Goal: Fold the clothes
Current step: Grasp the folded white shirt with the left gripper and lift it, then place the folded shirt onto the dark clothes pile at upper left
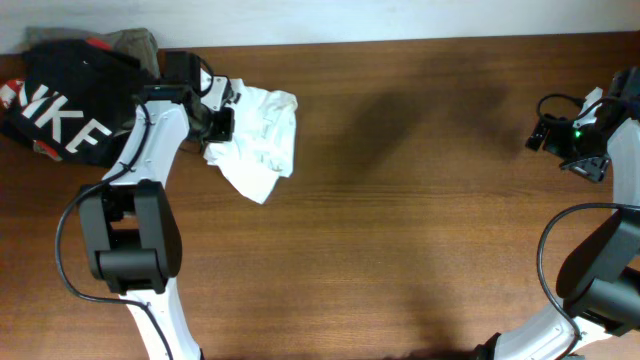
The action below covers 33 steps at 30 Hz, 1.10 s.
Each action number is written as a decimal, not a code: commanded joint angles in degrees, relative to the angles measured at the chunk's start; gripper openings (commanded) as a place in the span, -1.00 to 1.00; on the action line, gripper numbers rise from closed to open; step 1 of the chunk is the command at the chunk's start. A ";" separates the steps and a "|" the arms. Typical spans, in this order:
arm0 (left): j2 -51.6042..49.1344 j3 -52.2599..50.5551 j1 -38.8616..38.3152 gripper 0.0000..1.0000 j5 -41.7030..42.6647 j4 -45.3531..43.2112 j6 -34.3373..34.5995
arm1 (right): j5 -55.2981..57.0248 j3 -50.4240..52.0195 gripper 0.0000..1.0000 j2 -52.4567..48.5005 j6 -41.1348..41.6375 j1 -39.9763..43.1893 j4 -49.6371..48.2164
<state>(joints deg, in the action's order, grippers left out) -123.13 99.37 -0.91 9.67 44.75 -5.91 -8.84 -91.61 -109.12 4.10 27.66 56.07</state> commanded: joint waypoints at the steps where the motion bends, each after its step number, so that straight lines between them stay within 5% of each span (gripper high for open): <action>1: 0.26 5.22 2.38 -0.99 -2.67 -0.81 0.31 | 0.35 -0.96 0.97 1.01 0.02 -0.26 -0.02; 12: 0.26 25.05 10.16 -0.99 -2.62 0.02 3.98 | 0.37 -0.96 0.97 1.01 0.02 -0.26 -0.02; 17: 0.26 25.62 14.93 -0.99 -2.62 -3.28 9.14 | 0.35 -0.96 0.97 1.01 0.02 -0.26 -0.02; 33: -5.42 25.00 26.08 -0.97 -8.59 -5.18 9.33 | 0.37 -0.96 0.97 1.01 0.02 -0.26 -0.02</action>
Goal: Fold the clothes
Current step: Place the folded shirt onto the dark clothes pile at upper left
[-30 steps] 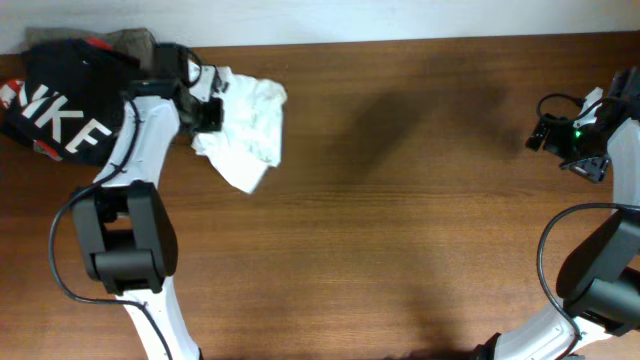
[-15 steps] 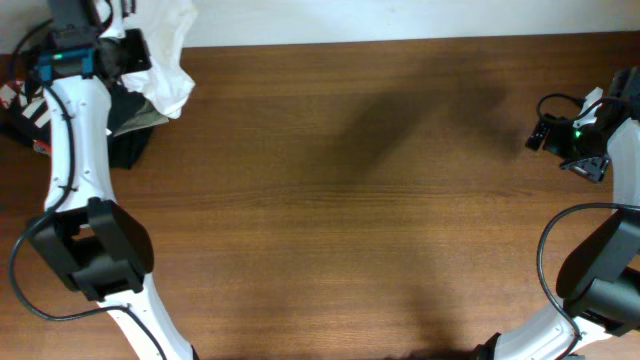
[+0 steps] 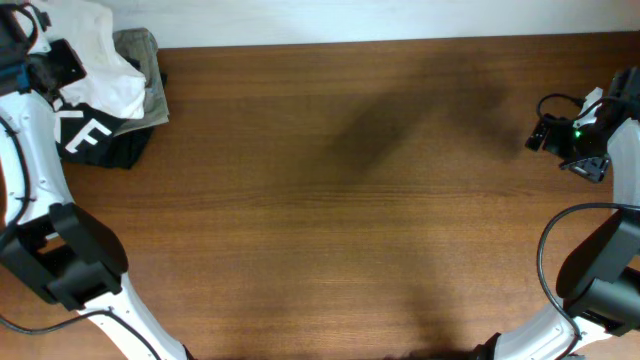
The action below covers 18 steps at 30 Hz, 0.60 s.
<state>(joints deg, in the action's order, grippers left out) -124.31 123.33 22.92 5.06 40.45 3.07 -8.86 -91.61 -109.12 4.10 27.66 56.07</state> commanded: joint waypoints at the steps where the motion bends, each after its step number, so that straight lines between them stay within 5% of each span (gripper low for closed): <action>1: -5.81 1.05 3.21 -0.97 -5.51 -1.31 0.35 | 0.37 -0.96 0.97 1.01 0.04 -0.26 -0.02; 4: -8.59 1.05 5.66 -0.81 -6.40 -2.56 0.35 | 0.37 -0.96 0.97 1.01 0.02 -0.26 -0.02; 5: -8.87 1.05 6.51 -0.04 -6.36 -2.73 0.37 | 0.37 -0.96 0.97 1.01 0.02 -0.26 -0.02; 6: -8.70 1.16 7.39 0.43 -6.34 -2.64 0.37 | 0.39 -0.96 0.97 1.01 0.02 -0.26 -0.02; 7: -8.35 1.49 7.63 0.55 -6.34 -2.36 0.37 | 0.39 -0.96 0.97 1.01 0.02 -0.26 -0.02; 8: -7.89 2.03 7.63 0.95 -6.36 -1.92 0.37 | 0.39 -0.96 0.97 1.01 0.02 -0.26 -0.02; 12: -3.34 4.46 7.39 0.98 -6.21 -1.16 0.39 | 0.37 -0.96 0.97 1.01 0.02 -0.26 -0.02; 13: -1.36 4.98 7.06 0.94 -5.70 -1.29 0.39 | 0.39 -0.96 0.97 1.01 0.04 -0.26 -0.02; 14: -0.13 5.27 6.82 0.42 -5.18 -1.44 0.39 | 0.37 -0.96 0.97 1.01 0.02 -0.26 -0.02; 15: 0.59 5.27 6.29 -0.66 -4.87 -2.56 0.42 | 0.37 -0.96 0.97 1.01 0.04 -0.26 -0.02; 16: -0.26 5.18 6.03 -0.99 -4.83 -3.69 0.39 | 0.37 -0.96 0.98 1.01 0.02 -0.26 -0.02; 18: -3.85 5.18 5.95 -0.99 -4.87 -6.38 0.37 | 0.37 -0.96 0.97 1.01 0.02 -0.26 -0.02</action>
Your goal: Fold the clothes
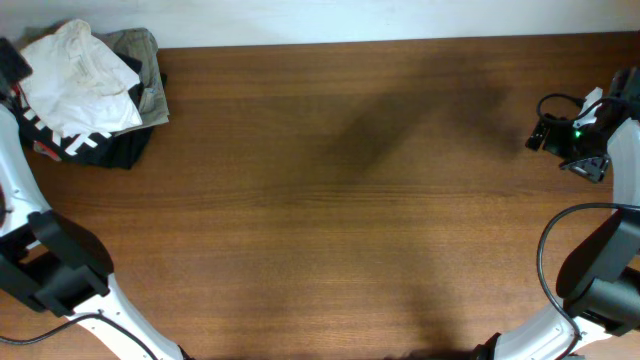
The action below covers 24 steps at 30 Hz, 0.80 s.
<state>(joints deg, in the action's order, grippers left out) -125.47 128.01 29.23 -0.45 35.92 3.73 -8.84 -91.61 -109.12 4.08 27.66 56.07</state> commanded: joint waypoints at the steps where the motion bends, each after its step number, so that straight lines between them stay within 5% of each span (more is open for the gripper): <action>1: -3.98 0.50 -0.37 -1.00 0.66 -2.62 -0.28 | 0.35 -0.96 0.97 1.01 0.07 -0.26 -0.02; 10: -17.57 0.52 -0.09 -0.99 0.61 -4.94 -0.33 | 0.35 -0.96 0.97 1.01 0.04 -0.26 -0.02; 19: -17.22 24.76 -1.44 -0.99 6.60 5.31 -0.24 | 0.35 -0.96 0.97 1.01 0.04 -0.26 -0.02; 24: -19.78 24.87 -4.48 -0.99 7.52 2.89 0.15 | 0.37 -0.96 0.97 1.01 0.04 -0.26 -0.02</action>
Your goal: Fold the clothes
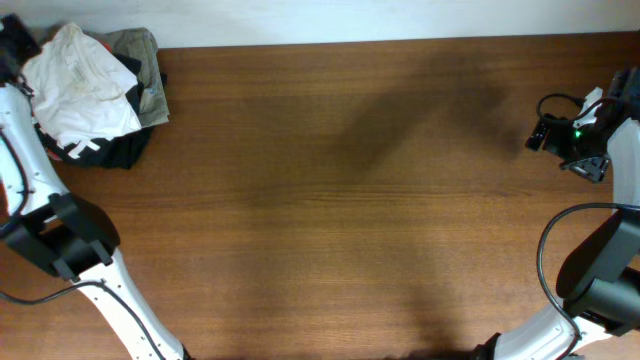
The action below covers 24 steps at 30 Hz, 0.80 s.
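Observation:
A crumpled white garment (85, 85) lies on top of the pile at the table's far left corner. Under it a black garment (112, 150) with white lettering shows at the front, and an olive garment (140, 45) at the back. My left gripper (14, 42) sits at the frame's left edge, just beside the white garment's left side, holding nothing. Far off at the right edge my right gripper (542, 136) rests, fingers together and empty.
The brown wooden table (340, 220) spreads between the two arms. A pale wall strip (350, 20) runs along the far edge. The left arm's white links (30, 160) stand along the left side, close to the pile.
The left gripper has shifted slightly up and toward the pile at the left edge. The white garment has settled a little on the pile. The right arm is unchanged.
At first my left gripper held the white garment on the table right of the dark pile. Then it was at the far left corner with the garment over the pile. After that the garment lay loose on top, and it stays there now.

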Each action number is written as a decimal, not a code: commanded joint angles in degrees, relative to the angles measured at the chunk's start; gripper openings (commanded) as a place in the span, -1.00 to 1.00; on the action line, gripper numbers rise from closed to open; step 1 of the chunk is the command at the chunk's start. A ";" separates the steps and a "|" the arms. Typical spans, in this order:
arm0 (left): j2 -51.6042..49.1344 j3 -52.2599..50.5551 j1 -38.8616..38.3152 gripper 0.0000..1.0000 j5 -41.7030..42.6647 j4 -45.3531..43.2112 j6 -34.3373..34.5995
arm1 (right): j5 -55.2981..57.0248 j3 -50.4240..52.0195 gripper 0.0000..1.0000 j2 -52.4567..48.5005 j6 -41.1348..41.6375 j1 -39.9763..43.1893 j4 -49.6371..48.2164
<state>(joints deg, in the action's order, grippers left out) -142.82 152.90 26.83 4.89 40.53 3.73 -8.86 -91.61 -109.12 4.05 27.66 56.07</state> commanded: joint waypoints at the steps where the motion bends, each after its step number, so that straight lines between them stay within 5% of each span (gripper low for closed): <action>1: -3.96 -0.02 -2.80 -1.00 2.38 -3.65 0.17 | 0.39 -0.96 0.97 1.01 0.09 -0.26 -0.02; 8: -17.59 -0.02 -7.91 -0.99 2.40 -8.55 0.20 | 0.37 -0.96 0.97 1.01 0.09 -0.26 -0.02; 17: -10.43 3.23 -7.91 -0.89 2.40 -7.91 0.17 | 0.37 -0.96 0.97 1.01 0.07 -0.26 -0.02; 24: 5.07 3.43 -7.54 -0.31 2.43 1.90 0.15 | 0.37 -0.96 0.97 1.01 0.07 -0.26 -0.02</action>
<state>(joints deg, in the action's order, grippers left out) -147.85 153.64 18.79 7.05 39.20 4.21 -8.86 -91.61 -109.12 4.10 27.66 56.10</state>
